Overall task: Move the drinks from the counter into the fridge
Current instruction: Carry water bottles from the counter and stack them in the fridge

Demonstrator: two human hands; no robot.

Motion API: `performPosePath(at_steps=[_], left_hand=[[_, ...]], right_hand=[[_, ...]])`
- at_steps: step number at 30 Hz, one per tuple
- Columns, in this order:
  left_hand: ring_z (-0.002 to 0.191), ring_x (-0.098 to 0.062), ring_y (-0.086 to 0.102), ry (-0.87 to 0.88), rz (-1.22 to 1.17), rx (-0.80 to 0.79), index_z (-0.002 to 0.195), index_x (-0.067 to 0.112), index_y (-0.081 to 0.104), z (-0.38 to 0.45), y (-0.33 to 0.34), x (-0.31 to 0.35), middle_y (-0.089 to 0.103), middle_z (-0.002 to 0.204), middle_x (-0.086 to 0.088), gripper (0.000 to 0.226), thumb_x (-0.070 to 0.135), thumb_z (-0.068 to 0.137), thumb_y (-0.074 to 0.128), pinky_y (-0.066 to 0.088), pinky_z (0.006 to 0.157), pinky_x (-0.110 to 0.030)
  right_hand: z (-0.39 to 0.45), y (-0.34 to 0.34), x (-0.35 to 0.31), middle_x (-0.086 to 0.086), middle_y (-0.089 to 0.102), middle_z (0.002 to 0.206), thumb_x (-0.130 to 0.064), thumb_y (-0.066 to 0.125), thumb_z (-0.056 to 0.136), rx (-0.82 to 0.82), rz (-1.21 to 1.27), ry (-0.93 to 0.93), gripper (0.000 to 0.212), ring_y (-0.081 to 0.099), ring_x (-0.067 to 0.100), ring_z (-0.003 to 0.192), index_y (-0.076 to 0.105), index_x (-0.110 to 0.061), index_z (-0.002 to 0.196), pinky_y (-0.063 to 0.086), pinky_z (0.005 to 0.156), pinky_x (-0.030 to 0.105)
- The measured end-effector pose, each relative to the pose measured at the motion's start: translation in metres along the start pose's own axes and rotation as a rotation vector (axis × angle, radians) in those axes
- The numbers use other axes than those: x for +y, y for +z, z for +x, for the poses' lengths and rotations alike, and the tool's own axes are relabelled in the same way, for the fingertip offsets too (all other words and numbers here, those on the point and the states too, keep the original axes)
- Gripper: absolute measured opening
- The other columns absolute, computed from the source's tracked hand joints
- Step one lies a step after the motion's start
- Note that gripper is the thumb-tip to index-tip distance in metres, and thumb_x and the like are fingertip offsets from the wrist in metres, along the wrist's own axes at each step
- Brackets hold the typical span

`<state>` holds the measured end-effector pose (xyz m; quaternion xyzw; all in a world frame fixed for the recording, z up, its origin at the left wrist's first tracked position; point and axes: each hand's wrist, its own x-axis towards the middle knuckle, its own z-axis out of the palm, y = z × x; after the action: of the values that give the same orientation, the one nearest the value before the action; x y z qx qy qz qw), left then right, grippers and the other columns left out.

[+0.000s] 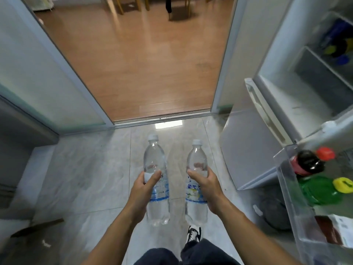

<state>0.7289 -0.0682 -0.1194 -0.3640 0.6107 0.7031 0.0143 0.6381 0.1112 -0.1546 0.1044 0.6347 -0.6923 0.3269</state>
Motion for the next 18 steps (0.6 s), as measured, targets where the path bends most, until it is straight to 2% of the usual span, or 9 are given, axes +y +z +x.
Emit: performPosePath(at_steps=[4, 6, 9, 14, 18], left_hand=[[0.091, -0.022, 0.072, 0.024, 0.068, -0.072, 0.110, 0.026, 0.060, 0.052, 0.024, 0.033, 0.074, 0.101, 0.000, 0.050, 0.054, 0.069, 0.066, 0.059, 0.065, -0.030], [0.094, -0.021, 0.071, 0.029, 0.087, -0.127, 0.113, 0.031, 0.060, 0.080, 0.035, 0.046, 0.073, 0.104, 0.002, 0.047, 0.051, 0.071, 0.067, 0.059, 0.068, -0.030], [0.096, -0.022, 0.071, 0.022, 0.113, -0.212, 0.124, 0.028, 0.058, 0.126, 0.048, 0.066, 0.073, 0.110, -0.001, 0.060, 0.049, 0.070, 0.071, 0.060, 0.072, -0.032], [0.087, -0.013, 0.074, 0.031, 0.158, -0.356, 0.120, 0.029, 0.061, 0.208, 0.071, 0.100, 0.076, 0.100, 0.005, 0.048, 0.040, 0.076, 0.074, 0.059, 0.062, -0.023], [0.088, -0.020, 0.075, 0.026, 0.206, -0.499, 0.118, 0.028, 0.061, 0.270, 0.094, 0.140, 0.076, 0.102, -0.002, 0.047, 0.039, 0.075, 0.076, 0.061, 0.069, -0.032]], right_hand=[[0.043, -0.002, -0.032, 0.007, 0.076, 0.098, -0.043, 0.080, 0.064, 0.065, 0.018, -0.009, 0.054, 0.076, 0.024, 0.082, 0.060, -0.027, 0.112, 0.061, 0.066, 0.035], [0.061, -0.004, -0.044, 0.007, 0.076, 0.097, -0.044, 0.080, 0.062, 0.104, 0.052, -0.007, 0.054, 0.076, 0.024, 0.081, 0.060, -0.029, 0.111, 0.062, 0.067, 0.038], [0.089, -0.007, -0.061, 0.008, 0.075, 0.100, -0.046, 0.080, 0.059, 0.167, 0.080, -0.015, 0.058, 0.075, 0.026, 0.084, 0.060, -0.030, 0.111, 0.062, 0.075, 0.046], [0.136, -0.011, -0.092, 0.010, 0.075, 0.102, -0.044, 0.082, 0.058, 0.328, 0.118, -0.050, 0.057, 0.075, 0.028, 0.086, 0.061, -0.029, 0.109, 0.061, 0.081, 0.050], [0.165, -0.010, -0.127, 0.007, 0.075, 0.102, -0.045, 0.081, 0.057, 0.519, 0.142, -0.095, 0.060, 0.075, 0.024, 0.085, 0.062, -0.027, 0.111, 0.061, 0.082, 0.046]])
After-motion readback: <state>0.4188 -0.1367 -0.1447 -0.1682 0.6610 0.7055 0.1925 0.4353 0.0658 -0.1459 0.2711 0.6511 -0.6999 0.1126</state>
